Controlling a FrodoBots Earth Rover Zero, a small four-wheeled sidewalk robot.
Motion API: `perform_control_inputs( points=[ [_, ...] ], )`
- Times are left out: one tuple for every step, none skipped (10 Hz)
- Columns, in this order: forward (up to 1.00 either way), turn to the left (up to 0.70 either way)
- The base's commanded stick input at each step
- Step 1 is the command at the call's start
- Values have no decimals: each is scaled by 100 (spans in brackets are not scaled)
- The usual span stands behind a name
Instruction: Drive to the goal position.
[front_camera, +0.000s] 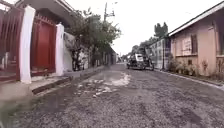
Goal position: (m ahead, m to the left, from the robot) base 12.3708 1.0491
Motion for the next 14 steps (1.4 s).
perform_control_inputs(
  points=[
    [70, -33],
    [70, -23],
    [70, -9],
    [70, 0],
    [70, 0],
    [70, 0],
    [70, 0],
    [70, 0],
    [70, 0],
    [70, 0],
    [70, 0],
    [70, 0],
    [70, 0],
    [70, 0]
  ],
)
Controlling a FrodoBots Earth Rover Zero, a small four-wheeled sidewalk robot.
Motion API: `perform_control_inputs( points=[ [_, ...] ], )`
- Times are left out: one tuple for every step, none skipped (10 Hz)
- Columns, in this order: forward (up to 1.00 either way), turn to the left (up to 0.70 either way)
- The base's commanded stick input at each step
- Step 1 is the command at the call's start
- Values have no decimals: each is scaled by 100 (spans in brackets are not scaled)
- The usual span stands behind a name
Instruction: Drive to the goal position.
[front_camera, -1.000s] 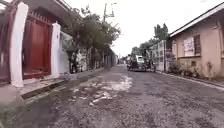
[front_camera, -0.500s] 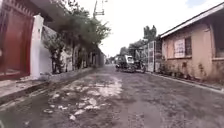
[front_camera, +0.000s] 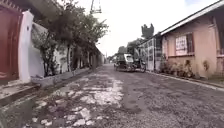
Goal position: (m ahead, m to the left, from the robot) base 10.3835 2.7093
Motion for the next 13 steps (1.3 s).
perform_control_inputs(
  points=[
    [70, 0],
    [70, 0],
    [70, 0],
    [70, 0],
    [70, 0],
    [70, 0],
    [70, 0],
    [70, 0],
    [70, 0],
    [70, 0],
    [70, 2],
    [70, 7],
    [70, 17]
  ],
)
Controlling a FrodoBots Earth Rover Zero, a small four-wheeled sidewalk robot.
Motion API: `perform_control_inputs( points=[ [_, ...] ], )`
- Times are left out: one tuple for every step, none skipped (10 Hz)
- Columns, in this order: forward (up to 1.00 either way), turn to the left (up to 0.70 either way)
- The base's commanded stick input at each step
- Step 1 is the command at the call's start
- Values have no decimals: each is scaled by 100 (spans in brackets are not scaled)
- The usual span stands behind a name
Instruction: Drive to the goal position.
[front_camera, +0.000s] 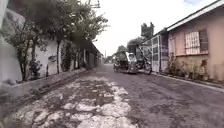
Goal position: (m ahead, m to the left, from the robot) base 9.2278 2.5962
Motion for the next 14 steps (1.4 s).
perform_control_inputs(
  points=[
    [70, 19],
    [70, 0],
    [70, 0],
    [70, 0],
    [70, 0],
    [70, 0],
    [70, 0],
    [70, 0],
    [70, 0],
    [70, 0],
    [70, 0],
    [70, 0],
    [70, 0],
    [70, 0]
  ],
)
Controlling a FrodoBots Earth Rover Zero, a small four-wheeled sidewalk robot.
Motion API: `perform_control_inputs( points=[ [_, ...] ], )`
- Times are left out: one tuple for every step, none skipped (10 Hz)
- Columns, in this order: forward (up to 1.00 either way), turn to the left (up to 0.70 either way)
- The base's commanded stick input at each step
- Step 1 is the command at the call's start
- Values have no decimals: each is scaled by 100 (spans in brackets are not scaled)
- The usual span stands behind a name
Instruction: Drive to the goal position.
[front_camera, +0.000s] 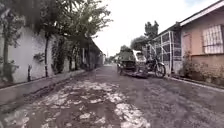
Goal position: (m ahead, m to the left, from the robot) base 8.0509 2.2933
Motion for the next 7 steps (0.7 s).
perform_control_inputs(
  points=[
    [70, 0],
    [70, 0],
    [70, 0],
    [70, 0],
    [70, 1],
    [70, 2],
    [70, 2]
  ],
)
